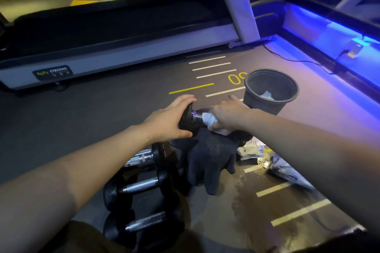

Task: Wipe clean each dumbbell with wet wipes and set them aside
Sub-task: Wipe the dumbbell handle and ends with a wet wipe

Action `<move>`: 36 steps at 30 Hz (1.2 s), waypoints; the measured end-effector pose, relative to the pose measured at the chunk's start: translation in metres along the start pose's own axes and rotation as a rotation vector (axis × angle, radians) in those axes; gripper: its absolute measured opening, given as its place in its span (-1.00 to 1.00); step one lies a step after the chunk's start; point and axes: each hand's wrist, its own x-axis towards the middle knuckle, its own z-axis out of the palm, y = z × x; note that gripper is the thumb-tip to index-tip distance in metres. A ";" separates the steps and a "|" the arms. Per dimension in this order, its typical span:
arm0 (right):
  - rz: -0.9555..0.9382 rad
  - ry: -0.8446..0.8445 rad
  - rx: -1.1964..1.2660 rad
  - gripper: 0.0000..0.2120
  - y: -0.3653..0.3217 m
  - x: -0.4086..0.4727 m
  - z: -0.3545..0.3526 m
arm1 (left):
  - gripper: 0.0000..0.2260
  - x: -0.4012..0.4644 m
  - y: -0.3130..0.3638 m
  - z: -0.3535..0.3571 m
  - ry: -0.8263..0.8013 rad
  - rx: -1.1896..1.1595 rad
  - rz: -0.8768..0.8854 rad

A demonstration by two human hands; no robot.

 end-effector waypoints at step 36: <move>-0.057 0.154 -0.148 -0.60 -0.007 0.006 0.004 | -0.08 -0.001 -0.009 0.007 0.037 -0.086 -0.003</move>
